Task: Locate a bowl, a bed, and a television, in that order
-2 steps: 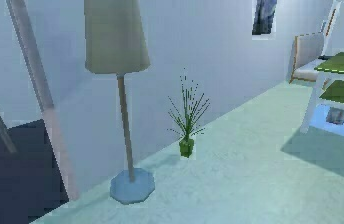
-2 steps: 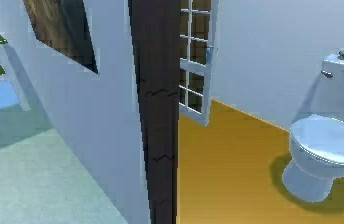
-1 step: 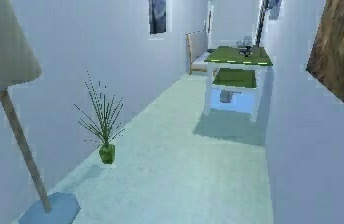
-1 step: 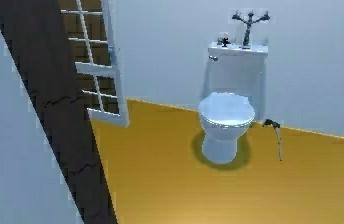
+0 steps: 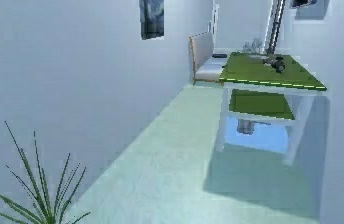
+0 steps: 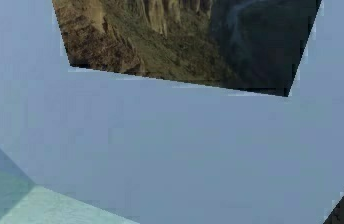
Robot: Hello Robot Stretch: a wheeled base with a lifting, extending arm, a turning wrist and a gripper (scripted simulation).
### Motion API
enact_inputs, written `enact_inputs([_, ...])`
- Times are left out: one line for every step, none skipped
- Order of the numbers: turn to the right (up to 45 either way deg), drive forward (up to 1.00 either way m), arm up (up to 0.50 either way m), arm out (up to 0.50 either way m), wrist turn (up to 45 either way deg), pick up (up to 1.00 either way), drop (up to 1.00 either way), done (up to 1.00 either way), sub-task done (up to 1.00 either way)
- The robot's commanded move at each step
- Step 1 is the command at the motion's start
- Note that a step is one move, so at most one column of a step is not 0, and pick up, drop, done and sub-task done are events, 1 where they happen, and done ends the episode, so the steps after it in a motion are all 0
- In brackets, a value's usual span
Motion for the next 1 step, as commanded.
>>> enact_inputs([3.0, 0.0, 0.0, 0.0, 0.0, 0.0, 0.0, 0.0, 0.0])
